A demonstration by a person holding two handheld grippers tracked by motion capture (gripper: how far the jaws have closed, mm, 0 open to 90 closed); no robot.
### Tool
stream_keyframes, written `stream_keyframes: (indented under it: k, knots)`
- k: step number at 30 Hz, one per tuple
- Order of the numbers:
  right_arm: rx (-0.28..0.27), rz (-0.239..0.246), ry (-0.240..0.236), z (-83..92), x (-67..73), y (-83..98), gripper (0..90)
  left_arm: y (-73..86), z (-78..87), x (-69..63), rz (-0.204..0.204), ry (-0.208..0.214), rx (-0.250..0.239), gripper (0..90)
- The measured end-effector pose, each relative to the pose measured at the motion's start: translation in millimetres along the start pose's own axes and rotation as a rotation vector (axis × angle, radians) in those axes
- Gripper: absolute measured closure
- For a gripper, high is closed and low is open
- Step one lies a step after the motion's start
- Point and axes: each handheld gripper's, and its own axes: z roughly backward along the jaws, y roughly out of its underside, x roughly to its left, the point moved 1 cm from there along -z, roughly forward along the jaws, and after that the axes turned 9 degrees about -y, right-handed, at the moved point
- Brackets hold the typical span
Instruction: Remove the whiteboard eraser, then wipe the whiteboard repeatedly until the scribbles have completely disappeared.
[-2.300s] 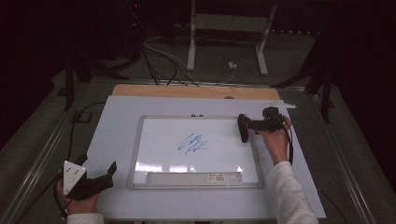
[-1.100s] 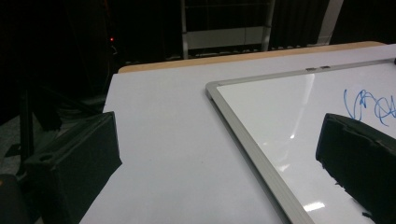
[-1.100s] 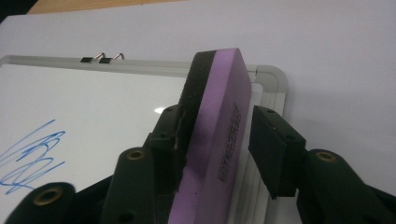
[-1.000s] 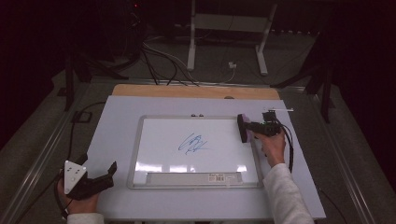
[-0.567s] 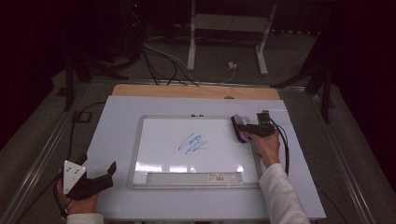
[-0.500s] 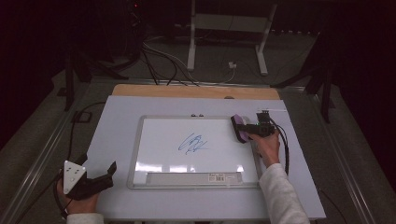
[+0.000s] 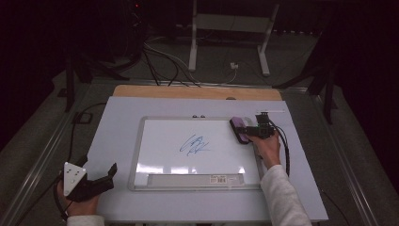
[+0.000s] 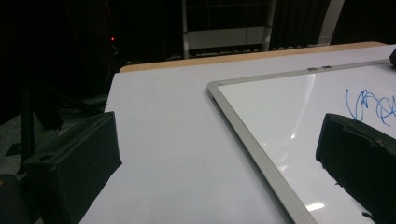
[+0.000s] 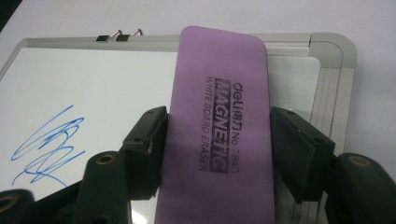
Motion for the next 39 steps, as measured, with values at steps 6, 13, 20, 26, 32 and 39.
stream_keyframes:
  k: [6,13,20,26,32,39]
  knots:
    - [-0.005,0.006,0.011,0.1,0.1,0.0,40.1,0.1,0.3,0.8,-0.001,-0.002,-0.001,0.5]
    - [-0.029,0.008,0.002,3.1,2.3,-1.4,40.3,0.1,-0.6,0.3,-0.002,-0.001,0.001,0.5]
    - [-0.066,0.054,-0.006,12.6,16.3,-8.2,40.4,-0.1,-0.1,0.3,-0.005,-0.003,-0.002,0.5]
    - [-0.080,0.089,-0.009,17.8,26.5,-11.7,40.4,-0.5,-0.2,-0.7,-0.008,-0.002,-0.002,0.5]
    - [-0.089,0.120,-0.012,20.5,35.7,-14.0,40.4,-0.1,-0.6,-0.5,-0.008,-0.002,0.001,0.5]
    - [-0.071,0.182,-0.009,15.4,52.3,-13.4,40.3,-0.2,-0.5,-0.7,-0.010,-0.002,0.001,0.5]
